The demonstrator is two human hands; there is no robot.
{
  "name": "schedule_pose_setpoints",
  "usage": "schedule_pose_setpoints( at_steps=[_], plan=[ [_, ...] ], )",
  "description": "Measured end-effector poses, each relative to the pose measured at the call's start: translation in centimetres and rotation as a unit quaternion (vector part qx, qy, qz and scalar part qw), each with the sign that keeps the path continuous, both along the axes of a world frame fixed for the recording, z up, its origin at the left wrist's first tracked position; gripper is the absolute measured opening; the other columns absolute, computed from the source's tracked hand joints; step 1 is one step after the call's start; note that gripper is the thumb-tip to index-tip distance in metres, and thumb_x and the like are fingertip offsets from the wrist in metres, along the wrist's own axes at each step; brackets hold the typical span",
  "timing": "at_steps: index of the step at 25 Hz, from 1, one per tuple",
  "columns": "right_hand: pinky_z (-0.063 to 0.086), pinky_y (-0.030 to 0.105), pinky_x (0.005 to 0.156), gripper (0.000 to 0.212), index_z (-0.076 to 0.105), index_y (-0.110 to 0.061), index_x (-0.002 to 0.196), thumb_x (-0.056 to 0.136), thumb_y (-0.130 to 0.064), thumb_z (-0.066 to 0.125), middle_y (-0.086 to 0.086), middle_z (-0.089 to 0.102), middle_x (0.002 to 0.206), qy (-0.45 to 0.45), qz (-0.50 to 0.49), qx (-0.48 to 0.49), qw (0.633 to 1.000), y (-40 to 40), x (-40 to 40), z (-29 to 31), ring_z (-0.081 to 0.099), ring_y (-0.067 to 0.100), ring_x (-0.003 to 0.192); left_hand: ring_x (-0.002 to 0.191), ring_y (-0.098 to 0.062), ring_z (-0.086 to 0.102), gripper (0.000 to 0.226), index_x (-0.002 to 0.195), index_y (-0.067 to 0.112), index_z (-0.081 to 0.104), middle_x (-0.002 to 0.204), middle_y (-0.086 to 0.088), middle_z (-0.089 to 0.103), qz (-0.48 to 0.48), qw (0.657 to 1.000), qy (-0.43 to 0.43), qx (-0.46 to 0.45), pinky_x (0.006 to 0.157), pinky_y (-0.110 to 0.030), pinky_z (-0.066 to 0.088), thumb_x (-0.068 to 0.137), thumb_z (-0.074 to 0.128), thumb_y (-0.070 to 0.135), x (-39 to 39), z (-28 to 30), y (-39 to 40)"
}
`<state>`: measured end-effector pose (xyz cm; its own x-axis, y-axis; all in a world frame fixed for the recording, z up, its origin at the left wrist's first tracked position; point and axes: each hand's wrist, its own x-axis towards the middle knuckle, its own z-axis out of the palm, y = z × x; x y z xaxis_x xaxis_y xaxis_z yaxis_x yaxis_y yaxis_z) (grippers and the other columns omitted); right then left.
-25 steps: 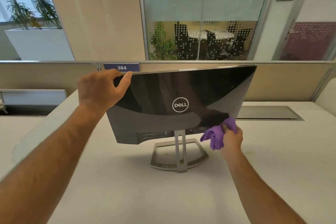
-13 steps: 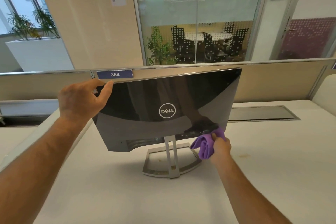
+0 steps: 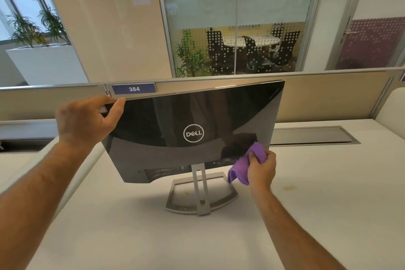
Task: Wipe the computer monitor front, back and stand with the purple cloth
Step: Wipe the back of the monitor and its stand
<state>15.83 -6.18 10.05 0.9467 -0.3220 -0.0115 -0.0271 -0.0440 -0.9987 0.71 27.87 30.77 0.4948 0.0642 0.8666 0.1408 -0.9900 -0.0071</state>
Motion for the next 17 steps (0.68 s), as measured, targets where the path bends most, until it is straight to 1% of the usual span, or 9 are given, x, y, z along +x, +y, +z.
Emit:
schedule_pose_setpoints(
  at_steps=[1,3,5,7,10,12,14,15,17],
  plan=[
    [0.053,0.033,0.083,0.036,0.051,-0.016,0.128,0.095,-0.023,0.063,0.003,0.057,0.114,0.012,0.011,0.0,1.0,-0.2,0.3,-0.3,0.061,0.025,0.096,0.067,-0.031,0.069,0.055,0.099,0.01,0.077,0.086,-0.012,0.076,-0.002,1.0,0.0,-0.002,0.063,-0.021,0.044,0.096,0.046,0.056,0.0,0.0,0.0],
    [0.056,0.035,0.082,0.027,0.056,-0.014,0.121,0.099,-0.031,0.054,0.01,0.064,0.11,0.092,0.045,0.069,0.992,-1.3,1.9,-1.3,0.066,0.029,0.093,0.069,-0.03,0.069,0.055,0.1,0.011,0.077,0.087,-0.011,0.076,-0.003,1.0,0.0,-0.005,0.063,-0.022,0.046,0.096,0.046,0.056,0.1,-0.1,0.1],
    [0.058,0.037,0.077,0.023,0.059,-0.014,0.114,0.1,-0.029,0.05,0.014,0.066,0.104,0.162,0.064,0.13,0.976,-2.3,2.7,-1.5,0.067,0.03,0.087,0.07,-0.03,0.07,0.053,0.1,0.011,0.077,0.089,-0.011,0.076,-0.002,1.0,-0.002,-0.003,0.063,-0.022,0.045,0.096,0.047,0.055,0.2,-0.2,0.1],
    [0.059,0.04,0.081,0.021,0.059,-0.014,0.117,0.1,-0.026,0.052,0.01,0.066,0.103,0.122,0.022,0.117,0.985,-2.6,3.0,-0.9,0.067,0.029,0.087,0.07,-0.03,0.07,0.054,0.101,0.011,0.076,0.09,-0.011,0.076,-0.006,1.0,0.0,-0.003,0.063,-0.023,0.046,0.096,0.047,0.056,0.1,-0.2,0.1],
    [0.052,0.033,0.082,0.032,0.053,-0.016,0.127,0.097,-0.024,0.06,0.002,0.059,0.111,0.016,-0.005,0.049,0.999,-2.6,2.7,0.2,0.062,0.023,0.093,0.069,-0.03,0.069,0.055,0.1,0.011,0.076,0.087,-0.011,0.076,-0.005,1.0,0.0,-0.004,0.063,-0.023,0.047,0.096,0.046,0.057,0.1,-0.1,0.2],
    [0.055,0.035,0.082,0.03,0.055,-0.015,0.126,0.098,-0.026,0.058,0.005,0.062,0.111,0.062,0.009,0.058,0.996,-3.2,3.5,-0.4,0.064,0.025,0.093,0.069,-0.03,0.069,0.056,0.101,0.011,0.076,0.087,-0.011,0.076,-0.005,1.0,-0.001,-0.002,0.063,-0.023,0.046,0.096,0.046,0.057,0.2,-0.1,0.1],
    [0.058,0.042,0.086,0.027,0.061,-0.018,0.121,0.098,-0.031,0.055,0.01,0.067,0.108,0.153,0.044,0.118,0.98,-4.1,4.2,-1.2,0.068,0.031,0.092,0.07,-0.031,0.07,0.056,0.101,0.01,0.076,0.089,-0.012,0.076,-0.008,1.0,-0.002,0.0,0.063,-0.023,0.046,0.096,0.046,0.056,0.2,-0.1,0.1],
    [0.058,0.044,0.086,0.026,0.061,-0.018,0.12,0.098,-0.031,0.055,0.011,0.067,0.108,0.151,0.042,0.12,0.98,-4.3,4.3,-1.2,0.068,0.032,0.091,0.07,-0.031,0.07,0.055,0.1,0.009,0.076,0.089,-0.012,0.076,-0.012,1.0,-0.004,0.0,0.063,-0.023,0.046,0.096,0.047,0.056,0.1,-0.2,0.2],
    [0.058,0.042,0.085,0.029,0.055,-0.018,0.125,0.097,-0.027,0.058,0.007,0.064,0.111,0.076,0.011,0.071,0.995,-4.2,4.2,-0.7,0.066,0.029,0.093,0.069,-0.031,0.069,0.055,0.1,0.009,0.076,0.087,-0.012,0.076,-0.012,1.0,-0.005,0.0,0.064,-0.022,0.045,0.096,0.047,0.056,0.0,-0.2,0.2]
  ],
)
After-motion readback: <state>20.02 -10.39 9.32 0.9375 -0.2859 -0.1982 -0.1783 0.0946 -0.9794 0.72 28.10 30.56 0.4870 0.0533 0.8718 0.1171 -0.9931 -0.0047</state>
